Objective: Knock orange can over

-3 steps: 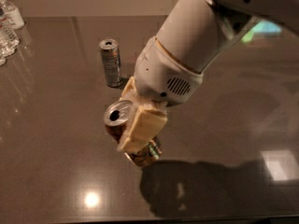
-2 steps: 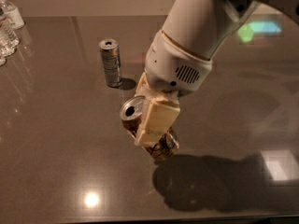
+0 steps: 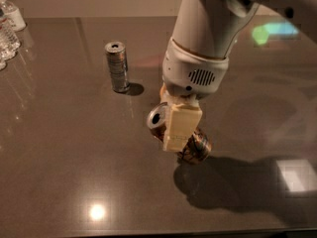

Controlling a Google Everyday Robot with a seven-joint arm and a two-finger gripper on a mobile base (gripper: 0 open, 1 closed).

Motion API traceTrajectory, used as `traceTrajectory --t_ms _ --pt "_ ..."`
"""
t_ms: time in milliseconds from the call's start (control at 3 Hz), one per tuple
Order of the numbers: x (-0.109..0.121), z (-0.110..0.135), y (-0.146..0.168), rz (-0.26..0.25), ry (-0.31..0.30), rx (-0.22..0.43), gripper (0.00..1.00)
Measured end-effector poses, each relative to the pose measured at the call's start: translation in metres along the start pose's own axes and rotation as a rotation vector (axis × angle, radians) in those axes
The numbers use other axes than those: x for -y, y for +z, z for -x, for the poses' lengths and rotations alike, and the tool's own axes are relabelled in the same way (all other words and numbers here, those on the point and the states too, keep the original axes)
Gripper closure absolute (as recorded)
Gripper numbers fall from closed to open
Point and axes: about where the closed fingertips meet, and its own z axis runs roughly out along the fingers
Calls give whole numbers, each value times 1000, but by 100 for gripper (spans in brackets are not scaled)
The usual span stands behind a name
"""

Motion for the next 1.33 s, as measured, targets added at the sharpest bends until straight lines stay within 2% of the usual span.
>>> traceTrajectory --t_ms 333,1000,1333 --pt "9 -6 12 -5 -2 -77 100" --pt "25 -12 41 16 -23 -236 100" --pt "31 -13 51 13 -28 -293 84"
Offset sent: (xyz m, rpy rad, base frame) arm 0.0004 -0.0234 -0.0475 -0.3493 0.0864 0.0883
